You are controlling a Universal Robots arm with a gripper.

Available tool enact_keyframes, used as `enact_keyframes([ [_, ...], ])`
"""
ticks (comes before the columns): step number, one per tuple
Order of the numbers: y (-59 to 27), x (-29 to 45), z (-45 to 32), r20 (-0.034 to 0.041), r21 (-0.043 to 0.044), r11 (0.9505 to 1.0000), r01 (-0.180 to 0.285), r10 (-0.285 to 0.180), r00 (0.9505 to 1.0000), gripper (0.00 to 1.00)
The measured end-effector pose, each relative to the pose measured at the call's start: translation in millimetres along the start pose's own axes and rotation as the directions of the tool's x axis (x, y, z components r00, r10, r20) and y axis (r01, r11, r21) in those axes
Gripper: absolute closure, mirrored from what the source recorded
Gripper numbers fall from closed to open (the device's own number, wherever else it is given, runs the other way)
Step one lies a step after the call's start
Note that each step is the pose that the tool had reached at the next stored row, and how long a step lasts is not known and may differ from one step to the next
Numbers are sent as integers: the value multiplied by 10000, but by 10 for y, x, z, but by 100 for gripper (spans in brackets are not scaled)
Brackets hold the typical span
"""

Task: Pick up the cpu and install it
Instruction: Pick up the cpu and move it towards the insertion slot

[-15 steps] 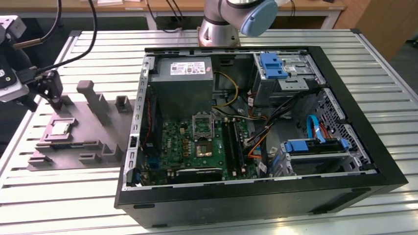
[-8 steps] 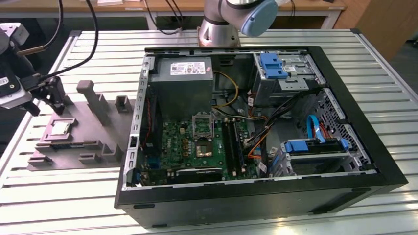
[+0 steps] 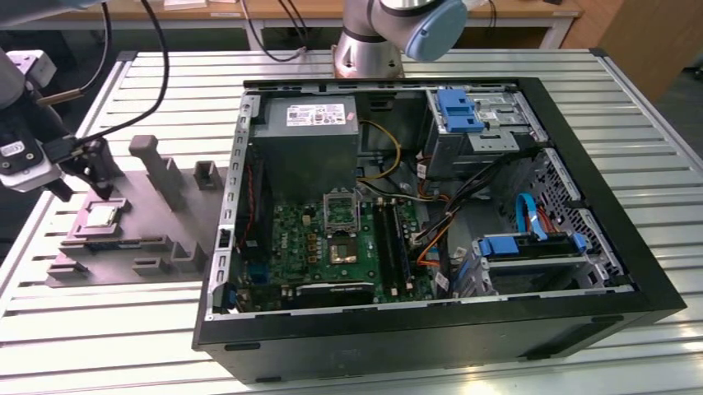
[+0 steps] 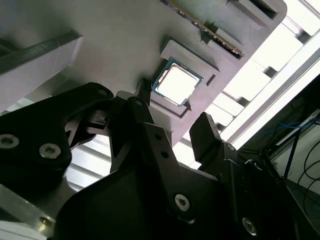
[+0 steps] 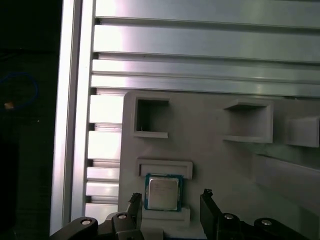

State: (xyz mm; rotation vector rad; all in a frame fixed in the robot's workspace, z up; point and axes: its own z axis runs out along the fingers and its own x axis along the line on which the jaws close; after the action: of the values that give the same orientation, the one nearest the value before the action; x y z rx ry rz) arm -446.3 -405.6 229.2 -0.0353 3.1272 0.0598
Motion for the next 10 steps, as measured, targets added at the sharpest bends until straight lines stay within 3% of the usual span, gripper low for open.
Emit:
enact_keyframes([
  [3,-2,1,43,0,0,10000,0,0,10000,41],
  [4,-2,1,42,-3,1,10000,-1,1,10000,35],
  [10,-3,1,61,2,-1,10000,0,0,10000,35],
])
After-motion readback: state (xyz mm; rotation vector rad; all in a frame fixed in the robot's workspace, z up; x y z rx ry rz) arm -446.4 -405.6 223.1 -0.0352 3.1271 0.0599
